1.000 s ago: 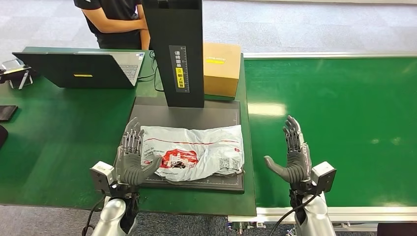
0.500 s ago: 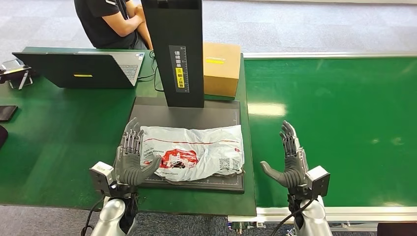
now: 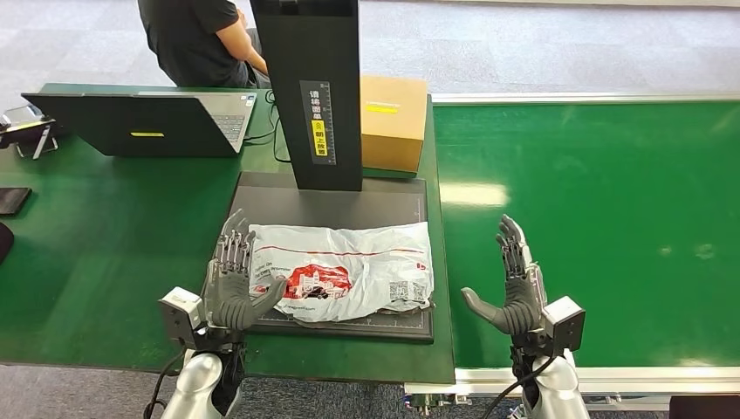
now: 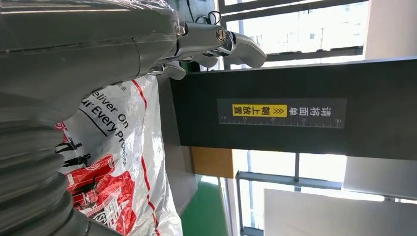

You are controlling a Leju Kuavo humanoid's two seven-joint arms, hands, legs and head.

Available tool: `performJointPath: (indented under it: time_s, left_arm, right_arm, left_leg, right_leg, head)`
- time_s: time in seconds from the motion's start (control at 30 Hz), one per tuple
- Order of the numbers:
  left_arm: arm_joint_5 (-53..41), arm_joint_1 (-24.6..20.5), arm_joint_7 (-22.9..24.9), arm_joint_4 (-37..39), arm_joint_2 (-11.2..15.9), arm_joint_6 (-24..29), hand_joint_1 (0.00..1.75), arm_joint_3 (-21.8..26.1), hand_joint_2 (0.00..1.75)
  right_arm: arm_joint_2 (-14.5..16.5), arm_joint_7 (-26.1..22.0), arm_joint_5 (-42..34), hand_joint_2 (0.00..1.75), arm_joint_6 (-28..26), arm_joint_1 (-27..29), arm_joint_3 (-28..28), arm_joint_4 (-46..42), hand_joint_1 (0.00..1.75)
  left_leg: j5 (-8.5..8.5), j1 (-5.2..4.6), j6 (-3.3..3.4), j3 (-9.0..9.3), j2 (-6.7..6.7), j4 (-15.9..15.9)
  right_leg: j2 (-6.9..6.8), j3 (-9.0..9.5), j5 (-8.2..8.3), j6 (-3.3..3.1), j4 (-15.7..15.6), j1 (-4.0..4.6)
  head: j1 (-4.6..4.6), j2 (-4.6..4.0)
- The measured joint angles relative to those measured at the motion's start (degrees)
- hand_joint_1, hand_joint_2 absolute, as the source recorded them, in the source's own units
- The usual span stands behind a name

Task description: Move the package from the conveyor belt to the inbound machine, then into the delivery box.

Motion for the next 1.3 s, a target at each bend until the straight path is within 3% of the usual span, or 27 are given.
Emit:
performJointPath:
  time_s: [1.3]
  left_arm:
    - [0.20,-0.48,0.01,0.02,0.07,-0.82,0.00,-0.02,1.75]
  right_arm:
    - [0.40,0.02,0.40,1.75,-0.71,0.16,-0.79,-1.95,0.00]
  left_leg:
    - [0.00,0.00,0.00,0.01,0.00,0.00]
  right_leg:
    - [0.00,-0.01,0.00,0.00,0.00,0.00]
  head:
    - [-0.01,0.00]
